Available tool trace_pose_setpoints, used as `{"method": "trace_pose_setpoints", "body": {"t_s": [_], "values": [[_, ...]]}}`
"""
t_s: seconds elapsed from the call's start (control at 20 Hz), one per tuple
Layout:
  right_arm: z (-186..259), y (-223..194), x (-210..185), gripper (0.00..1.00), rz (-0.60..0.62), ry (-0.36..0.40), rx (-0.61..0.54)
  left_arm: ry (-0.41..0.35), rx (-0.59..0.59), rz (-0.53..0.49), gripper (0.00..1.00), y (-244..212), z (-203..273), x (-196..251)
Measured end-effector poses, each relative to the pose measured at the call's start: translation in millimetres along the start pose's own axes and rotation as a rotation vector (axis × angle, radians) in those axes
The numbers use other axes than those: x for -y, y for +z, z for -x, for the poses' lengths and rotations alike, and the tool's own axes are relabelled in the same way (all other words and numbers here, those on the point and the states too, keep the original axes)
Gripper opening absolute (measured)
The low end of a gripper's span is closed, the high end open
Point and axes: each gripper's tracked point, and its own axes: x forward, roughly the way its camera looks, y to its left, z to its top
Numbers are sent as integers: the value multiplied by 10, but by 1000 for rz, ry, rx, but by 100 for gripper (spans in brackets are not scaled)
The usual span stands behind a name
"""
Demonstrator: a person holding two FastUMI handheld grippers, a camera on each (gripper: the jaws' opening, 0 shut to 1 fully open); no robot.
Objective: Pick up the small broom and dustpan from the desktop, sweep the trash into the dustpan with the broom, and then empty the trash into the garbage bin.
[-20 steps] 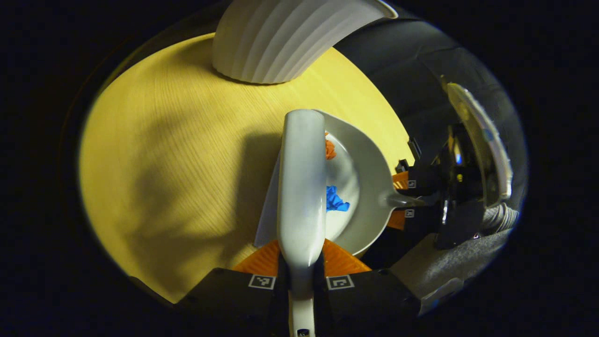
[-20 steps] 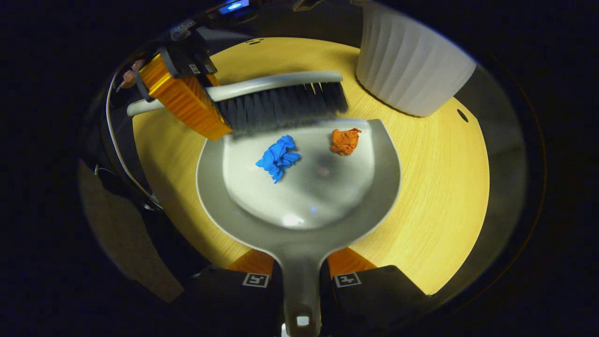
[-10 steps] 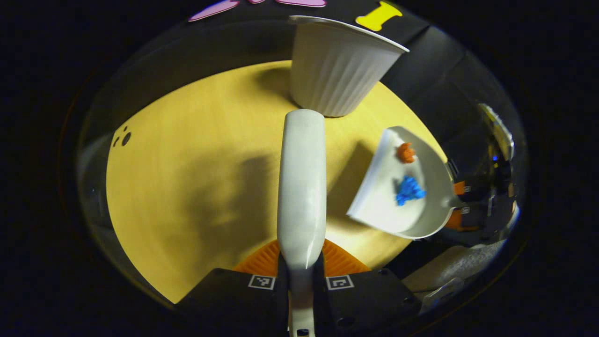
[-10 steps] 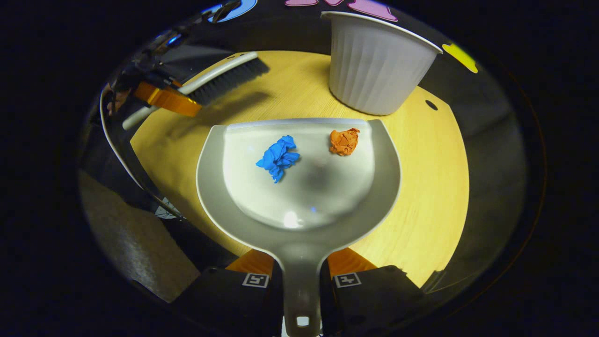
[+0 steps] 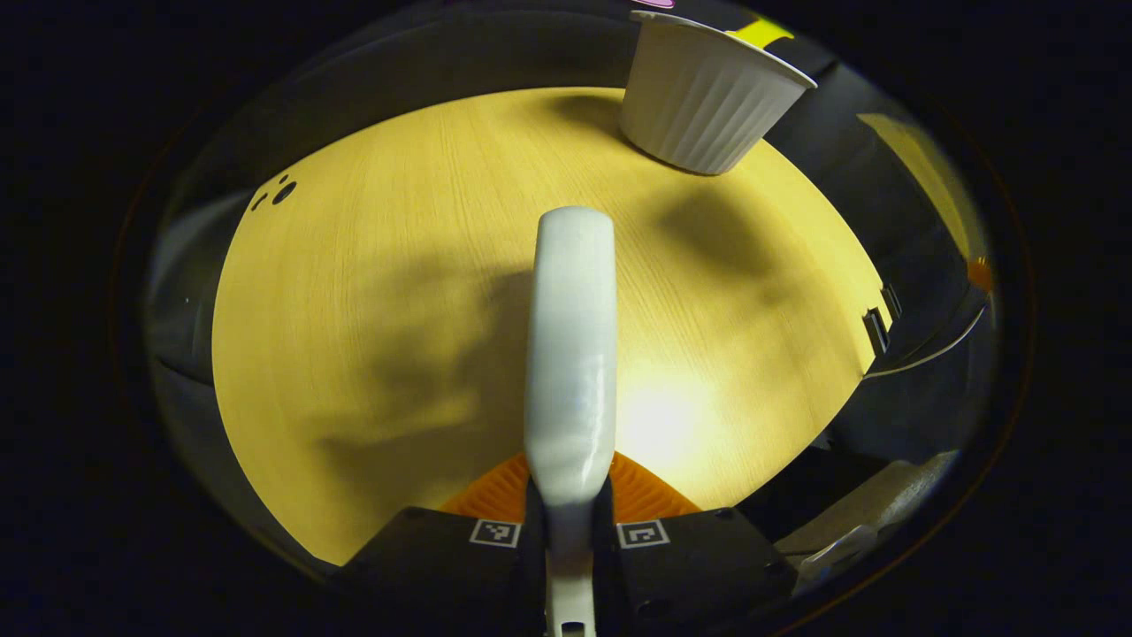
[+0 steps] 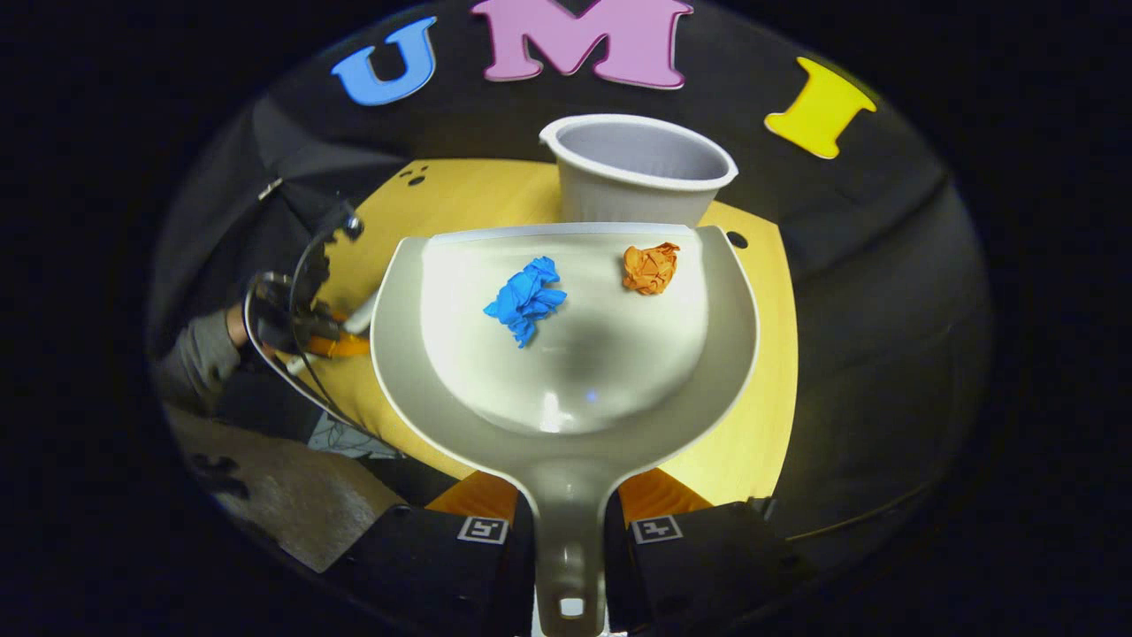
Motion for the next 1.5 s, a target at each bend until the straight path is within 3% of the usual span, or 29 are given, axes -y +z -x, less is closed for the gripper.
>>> {"method": "trace_pose_setpoints", "body": {"t_s": [0.2, 0.25, 0.55, 0.65, 1.05, 1.2, 1.5], "values": [[183, 624, 441, 36, -21, -101, 51, -13, 9, 2, 25, -136, -33, -68], [198, 778, 556, 39, -13, -134, 53, -19, 12, 3, 25, -146, -32, -79], [138, 1463, 1165, 36, 135, -357, -1, -40, 33, 14, 27, -175, -38, -117], [99, 1658, 1291, 31, 202, -406, -30, -48, 37, 21, 27, -190, -43, -130], [-18, 2234, 1802, 34, 588, -626, -291, -67, 42, 76, 25, -244, -76, -159], [-16, 2368, 1810, 34, 694, -642, -370, -67, 41, 80, 25, -230, -92, -169], [-115, 2409, 1832, 35, 687, -603, -372, -54, 36, 66, 25, -184, -72, -153]]}}
